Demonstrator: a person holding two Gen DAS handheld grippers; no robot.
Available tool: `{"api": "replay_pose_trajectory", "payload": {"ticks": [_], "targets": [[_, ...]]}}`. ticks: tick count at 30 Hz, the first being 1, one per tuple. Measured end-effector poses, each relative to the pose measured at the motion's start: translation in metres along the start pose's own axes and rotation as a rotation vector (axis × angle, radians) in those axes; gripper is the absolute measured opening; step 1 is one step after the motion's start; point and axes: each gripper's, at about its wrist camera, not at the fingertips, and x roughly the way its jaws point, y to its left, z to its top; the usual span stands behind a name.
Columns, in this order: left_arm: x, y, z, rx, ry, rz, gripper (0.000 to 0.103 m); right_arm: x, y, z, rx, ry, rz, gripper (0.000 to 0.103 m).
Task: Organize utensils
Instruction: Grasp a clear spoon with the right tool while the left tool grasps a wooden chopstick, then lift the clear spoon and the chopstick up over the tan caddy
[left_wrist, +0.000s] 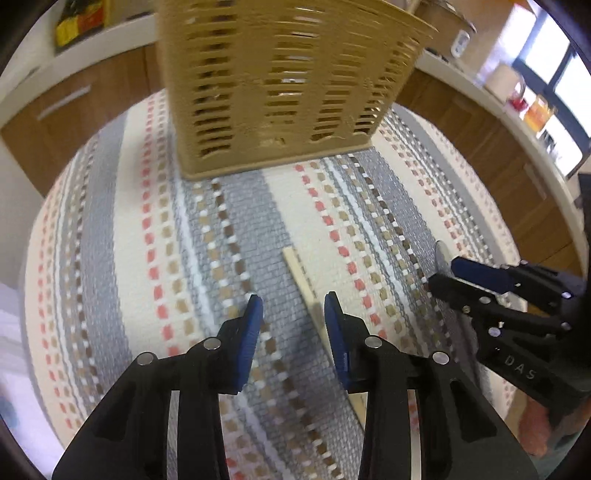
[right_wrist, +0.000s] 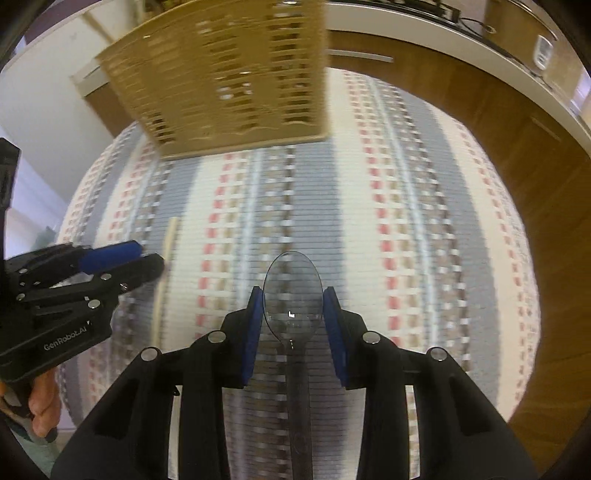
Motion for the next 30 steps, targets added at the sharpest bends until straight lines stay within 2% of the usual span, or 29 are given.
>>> {"api": "replay_pose_trajectory", "payload": {"ticks": [7, 9, 11, 15, 18, 22, 30], "targets": [[0.012, -0.037, 0.005, 0.118, 0.019, 0.156, 0.031, 0.003, -0.011, -0.003, 0.000, 0.021, -0.019, 0.030], [0.012, -0.040, 0.005, 0.121, 0.013, 0.178, 0.012, 0.003, -0.009, -0.003, -0.009, 0.025, -0.027, 0.030], [0.012, -0.038, 0.007, 0.114, 0.010, 0.183, 0.006, 0.002, -0.008, -0.002, -0.017, 0.031, -0.036, 0.030], [0.008, -0.026, 0.005, 0.090, -0.003, 0.138, 0.003, 0.002, -0.006, -0.001, -0.022, 0.034, -0.036, 0.030], [0.001, -0.008, 0.001, 0.034, -0.032, 0.027, 0.003, 0.004, 0.000, -0.005, -0.017, 0.020, -0.015, 0.030], [-0.027, 0.009, -0.010, 0.015, -0.148, -0.037, 0.003, -0.010, -0.003, -0.008, -0.006, -0.031, 0.013, 0.030], [-0.088, 0.029, -0.019, -0.034, -0.375, -0.116, 0.003, -0.051, -0.008, -0.007, 0.011, -0.178, 0.083, 0.030]]}}
